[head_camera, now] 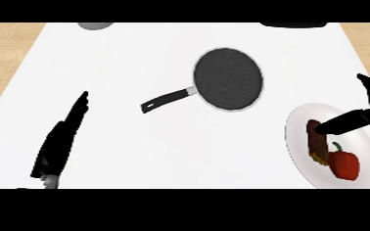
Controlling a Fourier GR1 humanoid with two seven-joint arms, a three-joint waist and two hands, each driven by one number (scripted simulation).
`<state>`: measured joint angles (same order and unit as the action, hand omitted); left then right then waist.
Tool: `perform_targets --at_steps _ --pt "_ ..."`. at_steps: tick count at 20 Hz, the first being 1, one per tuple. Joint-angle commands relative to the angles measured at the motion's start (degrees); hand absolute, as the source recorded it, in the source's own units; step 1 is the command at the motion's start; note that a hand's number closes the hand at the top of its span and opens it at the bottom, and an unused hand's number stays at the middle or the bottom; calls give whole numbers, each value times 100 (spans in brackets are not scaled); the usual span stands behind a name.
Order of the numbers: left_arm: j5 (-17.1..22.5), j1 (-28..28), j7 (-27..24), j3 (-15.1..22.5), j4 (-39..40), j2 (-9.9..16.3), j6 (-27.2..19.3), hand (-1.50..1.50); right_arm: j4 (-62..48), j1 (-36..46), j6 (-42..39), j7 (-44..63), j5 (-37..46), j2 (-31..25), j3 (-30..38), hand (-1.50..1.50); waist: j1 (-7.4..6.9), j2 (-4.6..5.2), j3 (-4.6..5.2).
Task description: Pick the sweet potato from the plate and place it in the pan
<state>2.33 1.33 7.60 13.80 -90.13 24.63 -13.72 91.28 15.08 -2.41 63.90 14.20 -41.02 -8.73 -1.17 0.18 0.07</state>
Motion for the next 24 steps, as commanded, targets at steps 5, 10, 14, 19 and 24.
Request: perform_targets --at_steps 5,10,14,19,24 --pt "-56 122 -352 -114 195 -63 66 0 -1053 943 -1017 1190 -251 255 -452 -150 -62 14 5" --pt "-145 -5 -228 -80 225 -90 106 0 -1719 1093 -1267 1165 -411 377 -667 -150 -14 12 0" --pt "-95 353 -268 -69 96 -95 159 0 -1798 1156 -1357 1514 -465 490 -887 -150 -10 -11 4" --pt "-57 186 -166 -276 75 -38 247 0 -1893 1527 -1299 1828 -573 847 -933 -150 48 -21 1" --pt "-85 53 -25 -318 -40 -26 282 0 -2618 1567 -1391 1617 -520 830 -1041 -150 45 -17 -2"
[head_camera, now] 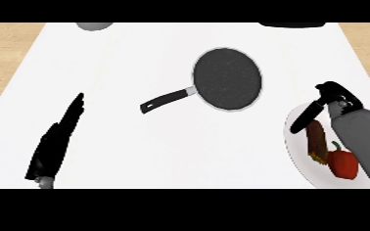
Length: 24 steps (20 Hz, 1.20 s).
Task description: Pick the sweet potato from the plate and place it in the pan
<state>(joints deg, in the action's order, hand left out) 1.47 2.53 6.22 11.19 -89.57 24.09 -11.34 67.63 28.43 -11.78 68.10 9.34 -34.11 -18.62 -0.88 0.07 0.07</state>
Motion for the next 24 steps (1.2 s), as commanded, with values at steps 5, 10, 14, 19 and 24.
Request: perform_targets --at_steps 5,10,14,19,24 --pt "-74 -29 128 -40 -58 -75 50 0 -734 145 -304 896 145 264 -144 -150 24 2 -3" --pt "-228 246 36 -54 -160 -147 -90 0 -597 15 -509 1023 -59 154 -100 -150 55 -16 -1" --pt "-12 76 31 -176 -71 -101 223 0 -1116 270 -425 945 123 333 -156 -150 10 6 -3" --pt "-132 120 142 -266 -222 -112 194 0 -656 -302 -189 844 238 324 -194 -150 101 -20 -3" --pt "-301 224 34 -184 -170 -284 158 0 -813 -327 -246 781 379 425 -230 -150 83 -17 -2"
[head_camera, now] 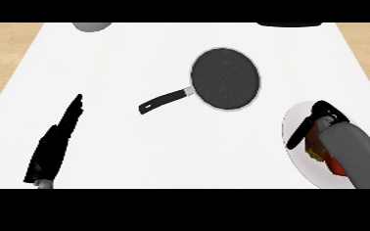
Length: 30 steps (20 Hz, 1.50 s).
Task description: Pick the sweet potato from the plate and place it in the pan
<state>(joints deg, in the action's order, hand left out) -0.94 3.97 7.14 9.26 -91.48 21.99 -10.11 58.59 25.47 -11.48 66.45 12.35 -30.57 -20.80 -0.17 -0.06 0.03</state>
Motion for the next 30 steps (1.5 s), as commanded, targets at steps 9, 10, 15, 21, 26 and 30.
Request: perform_targets --at_steps 9,10,15,21,26,30 --pt "-235 173 12 -149 -125 -245 186 0 95 -442 222 142 616 294 370 150 5 0 -2" --pt "-5 -287 -79 -544 369 44 425 0 -475 -212 424 -84 694 522 351 150 -10 17 -3" --pt "-149 -82 188 -349 -53 -176 341 0 -139 -411 360 -101 578 527 691 150 24 -2 -2" --pt "-111 -308 444 -516 -101 -197 490 0 -79 -548 710 -322 1109 600 750 150 14 3 -3" --pt "-141 159 189 -589 -25 -122 405 0 1753 -1582 2124 901 1954 1288 354 150 276 -118 21" --pt "-133 108 271 -679 -25 -176 283 0 2522 -1968 2557 1165 3154 1137 190 150 420 -154 35"
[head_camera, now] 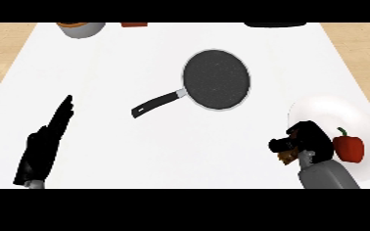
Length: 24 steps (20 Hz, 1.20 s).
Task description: Pick the sweet potato from the plate and place it in the pan
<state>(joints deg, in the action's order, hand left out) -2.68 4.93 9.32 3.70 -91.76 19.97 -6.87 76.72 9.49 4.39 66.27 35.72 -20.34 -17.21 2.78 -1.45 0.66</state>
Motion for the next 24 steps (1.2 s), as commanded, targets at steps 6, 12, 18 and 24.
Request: perform_targets --at_steps 6,12,18,24 --pt "-88 -1 37 16 -133 43 -3 0 1860 176 705 1226 3089 -279 -526 150 0 -11 -24" --pt "-226 43 -33 293 -112 -254 -54 0 2951 580 -518 1685 4313 346 -593 150 -205 102 -52" --pt "-281 -109 86 281 -152 -243 60 0 1643 1826 -323 834 4329 1326 200 150 -362 155 -65" --pt "-361 -123 -289 266 214 -326 101 0 88 2625 590 148 4115 1755 1187 150 -415 187 -67"
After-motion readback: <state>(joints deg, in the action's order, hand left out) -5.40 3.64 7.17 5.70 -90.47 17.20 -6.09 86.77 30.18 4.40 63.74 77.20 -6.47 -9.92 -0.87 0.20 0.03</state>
